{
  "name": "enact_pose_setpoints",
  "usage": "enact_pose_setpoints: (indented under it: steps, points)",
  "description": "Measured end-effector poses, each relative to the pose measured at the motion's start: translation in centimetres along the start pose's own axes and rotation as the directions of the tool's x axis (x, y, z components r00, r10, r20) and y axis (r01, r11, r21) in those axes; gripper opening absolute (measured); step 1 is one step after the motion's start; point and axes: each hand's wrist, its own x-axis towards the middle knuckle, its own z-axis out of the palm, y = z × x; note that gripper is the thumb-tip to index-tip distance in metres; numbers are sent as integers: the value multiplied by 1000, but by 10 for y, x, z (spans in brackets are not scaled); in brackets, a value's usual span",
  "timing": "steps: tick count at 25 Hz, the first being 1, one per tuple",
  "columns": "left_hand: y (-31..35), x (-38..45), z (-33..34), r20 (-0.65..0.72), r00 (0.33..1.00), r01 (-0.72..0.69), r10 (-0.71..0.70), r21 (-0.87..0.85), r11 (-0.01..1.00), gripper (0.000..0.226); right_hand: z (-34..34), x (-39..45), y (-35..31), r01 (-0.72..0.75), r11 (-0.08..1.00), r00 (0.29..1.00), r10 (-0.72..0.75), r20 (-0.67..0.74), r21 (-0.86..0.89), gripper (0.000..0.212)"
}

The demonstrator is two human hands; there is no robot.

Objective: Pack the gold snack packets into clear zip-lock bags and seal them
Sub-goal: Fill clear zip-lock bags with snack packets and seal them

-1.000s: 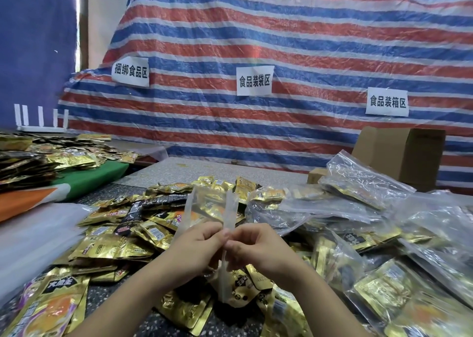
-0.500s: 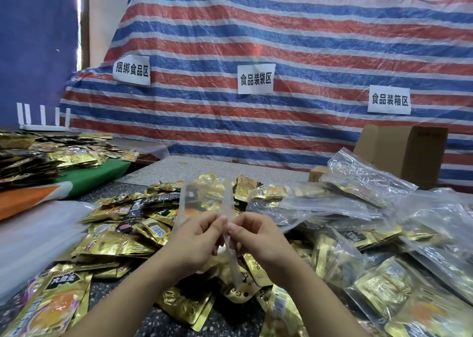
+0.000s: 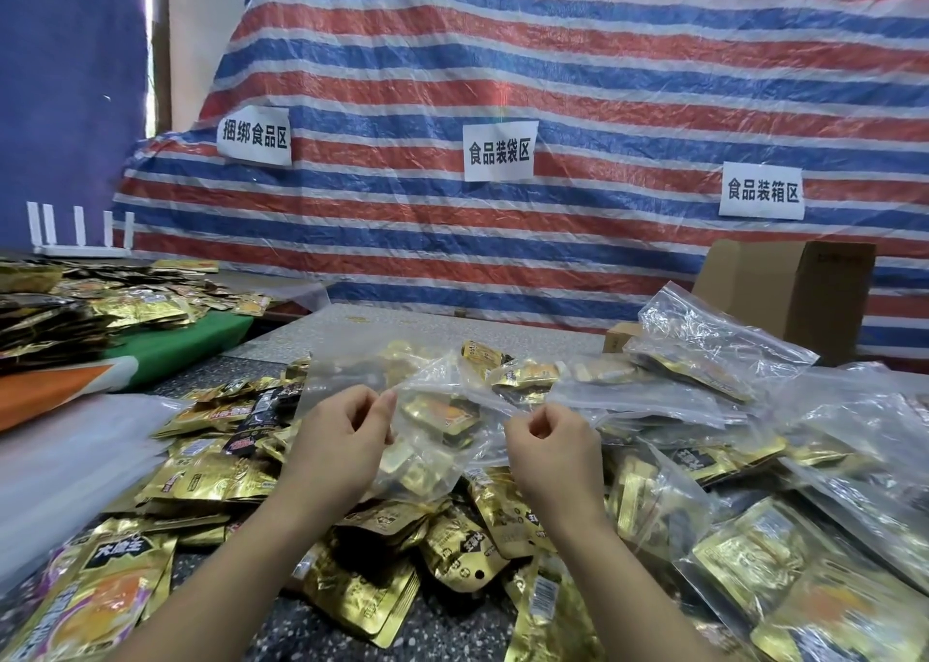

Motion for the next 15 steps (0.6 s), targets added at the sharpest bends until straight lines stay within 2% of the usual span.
enact_pose_setpoints:
  steps: [2, 4, 7, 8, 11, 13, 15]
  points:
    - [-1, 0, 0, 13, 1000, -21, 21, 12, 1000, 43, 1, -1, 1, 24, 998, 997, -19, 71, -66, 17]
    - [-1, 0, 1, 86, 996, -39, 38, 18, 999, 40, 3, -4, -2, 57, 993, 988, -41, 150, -107, 10]
    - [0, -3, 4, 248, 963, -112, 103, 20, 994, 36, 6, -7, -5, 121, 991, 970, -104, 220, -65, 38]
    - [1, -5, 5, 286, 948, -155, 139, 33, 987, 37, 7, -8, -6, 155, 986, 967, -138, 214, -62, 37]
    - [5, -8, 9, 307, 924, -250, 226, 41, 967, 45, 9, -10, -12, 255, 962, 960, -241, 144, -93, 8]
    - [7, -13, 11, 295, 926, -267, 236, 70, 961, 52, 9, -10, -14, 239, 969, 970, -234, 72, -68, 35]
    - [9, -21, 15, 340, 916, -269, 214, 124, 955, 54, 6, -9, -17, 166, 986, 986, -165, 24, -21, 43]
